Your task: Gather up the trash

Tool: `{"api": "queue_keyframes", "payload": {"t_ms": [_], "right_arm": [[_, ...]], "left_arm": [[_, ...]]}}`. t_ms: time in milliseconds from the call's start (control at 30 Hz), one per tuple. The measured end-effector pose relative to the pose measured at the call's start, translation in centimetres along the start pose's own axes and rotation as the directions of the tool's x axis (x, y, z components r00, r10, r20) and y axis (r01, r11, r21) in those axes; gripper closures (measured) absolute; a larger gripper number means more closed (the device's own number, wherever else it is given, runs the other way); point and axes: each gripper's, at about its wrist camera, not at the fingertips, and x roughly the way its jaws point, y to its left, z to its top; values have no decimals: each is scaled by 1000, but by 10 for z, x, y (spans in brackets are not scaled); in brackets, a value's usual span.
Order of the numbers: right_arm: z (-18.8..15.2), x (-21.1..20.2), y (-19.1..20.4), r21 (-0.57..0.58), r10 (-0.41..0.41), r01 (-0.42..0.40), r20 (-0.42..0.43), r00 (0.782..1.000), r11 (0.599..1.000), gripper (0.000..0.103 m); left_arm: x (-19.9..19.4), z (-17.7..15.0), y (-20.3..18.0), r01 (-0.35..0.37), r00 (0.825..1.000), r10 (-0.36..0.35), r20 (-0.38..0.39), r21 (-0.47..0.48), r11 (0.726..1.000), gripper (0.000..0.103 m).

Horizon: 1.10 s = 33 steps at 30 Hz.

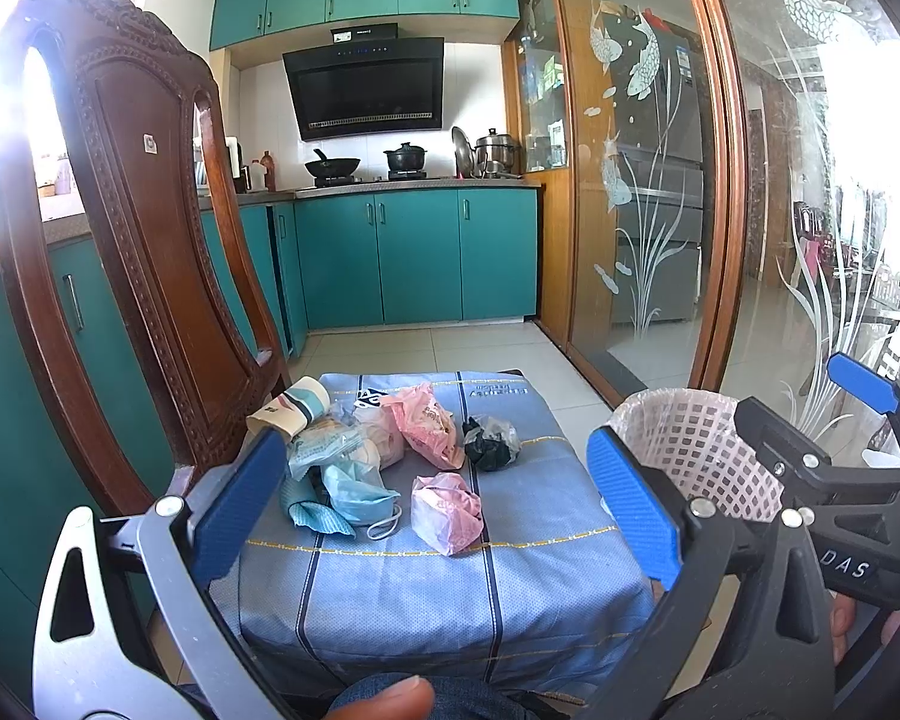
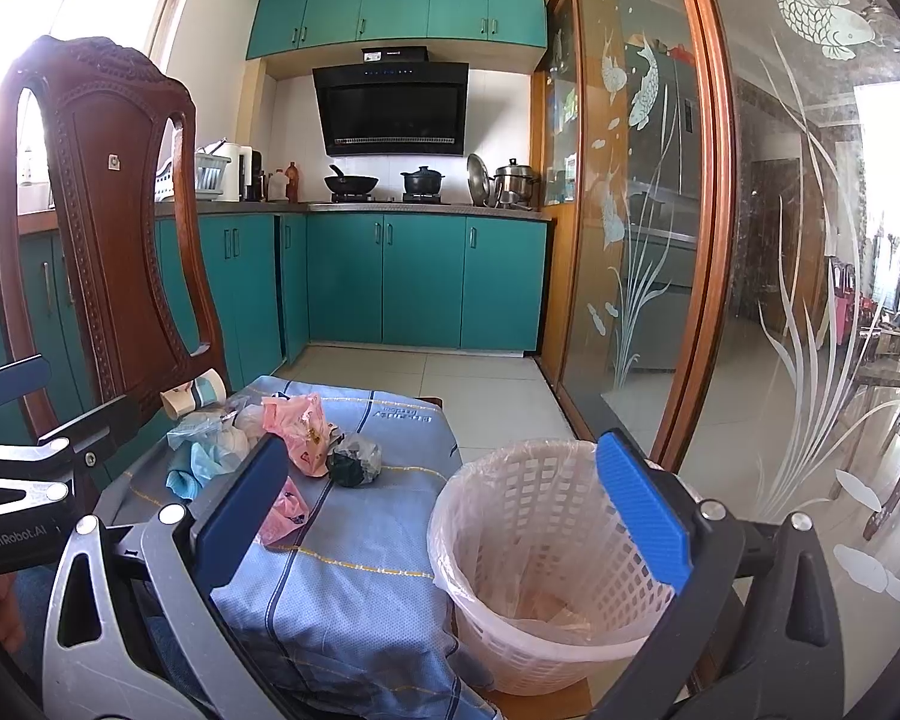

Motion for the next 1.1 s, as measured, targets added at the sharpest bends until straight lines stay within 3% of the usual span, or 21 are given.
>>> {"api": "queue_keyframes", "payload": {"t_ms": [1100], "right_arm": [[-3,2,-5,-4,-9,9,1,1000,1000,3]], "left_arm": [[2,0,1,-1,1000,0,-5,-3,1000,3]]}}
